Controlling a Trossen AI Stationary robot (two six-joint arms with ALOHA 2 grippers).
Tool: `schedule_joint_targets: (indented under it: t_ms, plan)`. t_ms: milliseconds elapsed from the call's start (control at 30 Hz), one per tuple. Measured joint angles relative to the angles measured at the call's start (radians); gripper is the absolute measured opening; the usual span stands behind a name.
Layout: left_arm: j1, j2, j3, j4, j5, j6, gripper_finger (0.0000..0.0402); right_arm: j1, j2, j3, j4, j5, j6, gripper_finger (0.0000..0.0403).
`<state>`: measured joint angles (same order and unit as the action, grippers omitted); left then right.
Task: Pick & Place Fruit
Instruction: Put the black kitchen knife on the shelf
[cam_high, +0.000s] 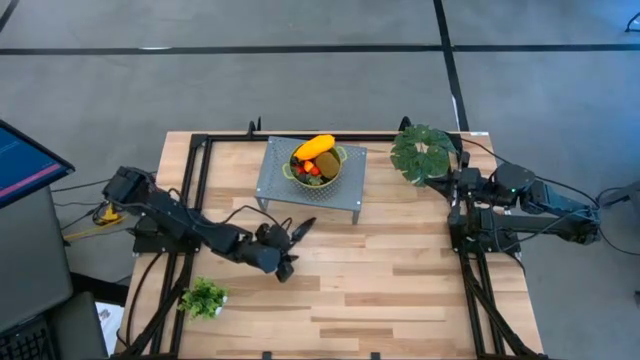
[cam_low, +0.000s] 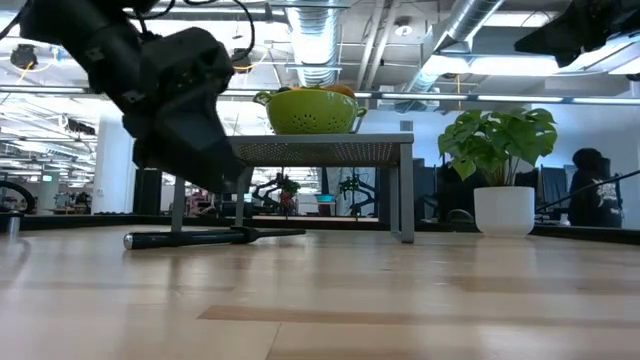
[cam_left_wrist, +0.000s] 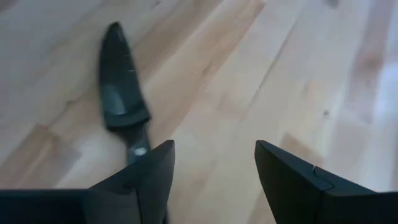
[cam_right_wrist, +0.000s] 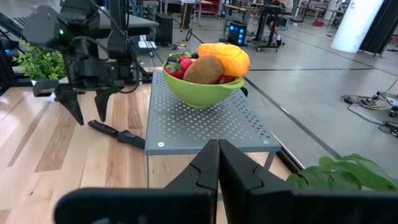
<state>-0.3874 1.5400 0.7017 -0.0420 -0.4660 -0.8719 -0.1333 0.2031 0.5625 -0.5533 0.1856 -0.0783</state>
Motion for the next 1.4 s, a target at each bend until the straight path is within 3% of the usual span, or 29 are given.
schedule_joint_targets:
  t_ms: [133, 667, 867, 1067, 1200, 1400]
  plan:
    - [0.0, -0.011, -0.002, -0.067, -0.024, -0.001, 0.0218, 0.0, 0.0, 0.0, 0.0, 0.0, 0.0, 0.0001]
    - [0.003, 0.158, 0.003, -0.045, -0.093, -0.077, 0.0218, 0.0, 0.0, 0.0, -0.001, 0.0, 0.0, 0.0001]
    - [-0.004, 0.079, 0.009, -0.074, -0.042, -0.067, 0.0218, 0.0, 0.0, 0.0, -0.001, 0.0, 0.0, 0.0001]
    - [-0.006, -0.058, 0.003, -0.062, -0.067, -0.001, 0.0218, 0.0, 0.0, 0.0, -0.001, 0.0, 0.0, 0.0001]
    - [-0.004, -0.057, -0.016, -0.058, -0.099, 0.007, 0.0218, 0.0, 0.0, 0.0, -0.005, 0.0, 0.002, 0.0001]
    - [0.0, 0.043, -0.022, -0.054, -0.086, -0.023, 0.0218, 0.0, 0.0, 0.0, -0.011, 0.0, 0.012, 0.0001]
